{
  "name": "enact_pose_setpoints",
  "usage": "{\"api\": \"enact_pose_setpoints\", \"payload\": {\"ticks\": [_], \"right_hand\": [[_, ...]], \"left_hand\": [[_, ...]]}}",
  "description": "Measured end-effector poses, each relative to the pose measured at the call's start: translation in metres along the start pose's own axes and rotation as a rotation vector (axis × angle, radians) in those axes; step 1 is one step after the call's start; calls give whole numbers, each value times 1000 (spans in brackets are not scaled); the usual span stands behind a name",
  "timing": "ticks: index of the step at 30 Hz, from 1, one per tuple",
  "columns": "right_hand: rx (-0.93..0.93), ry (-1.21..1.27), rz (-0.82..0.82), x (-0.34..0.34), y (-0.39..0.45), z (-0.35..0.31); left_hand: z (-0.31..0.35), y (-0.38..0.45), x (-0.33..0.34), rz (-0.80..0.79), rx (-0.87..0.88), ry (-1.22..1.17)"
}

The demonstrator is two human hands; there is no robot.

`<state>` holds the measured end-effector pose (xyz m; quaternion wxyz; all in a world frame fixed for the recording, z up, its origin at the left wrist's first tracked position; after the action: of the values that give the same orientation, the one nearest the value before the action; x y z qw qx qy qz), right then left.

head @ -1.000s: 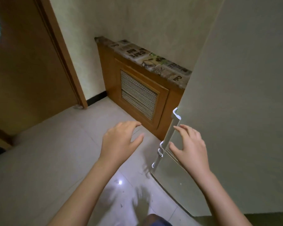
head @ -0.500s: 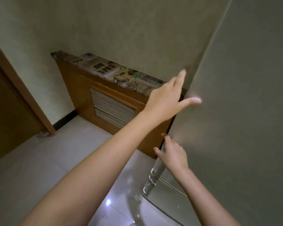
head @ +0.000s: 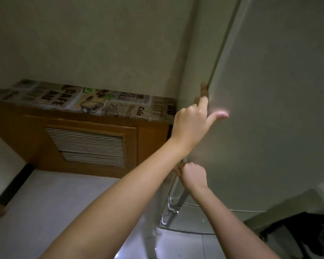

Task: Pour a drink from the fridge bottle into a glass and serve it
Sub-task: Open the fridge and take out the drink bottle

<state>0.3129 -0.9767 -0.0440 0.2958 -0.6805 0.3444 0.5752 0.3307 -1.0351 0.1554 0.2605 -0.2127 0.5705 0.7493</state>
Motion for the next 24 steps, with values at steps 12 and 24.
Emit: {"api": "enact_pose_setpoints", "payload": {"ticks": [12,24], "right_hand": [[37,-30,-14,7,-70,1],[-26,135,326,-13,-220,23]], "left_hand": [[15,-38,-11,-87,78,-244],[96,-100,-42,-351,350,-772]]}}
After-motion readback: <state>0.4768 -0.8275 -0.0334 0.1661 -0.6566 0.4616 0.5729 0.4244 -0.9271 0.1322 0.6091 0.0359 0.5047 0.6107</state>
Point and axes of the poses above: each hand's wrist, its own y-axis towards the middle knuckle, its own x-axis out of the palm, z = x × y, the point moved 7 cm from there along y, towards the middle knuckle, and after that the axes turned 9 degrees about y, right-handed, at the moved point
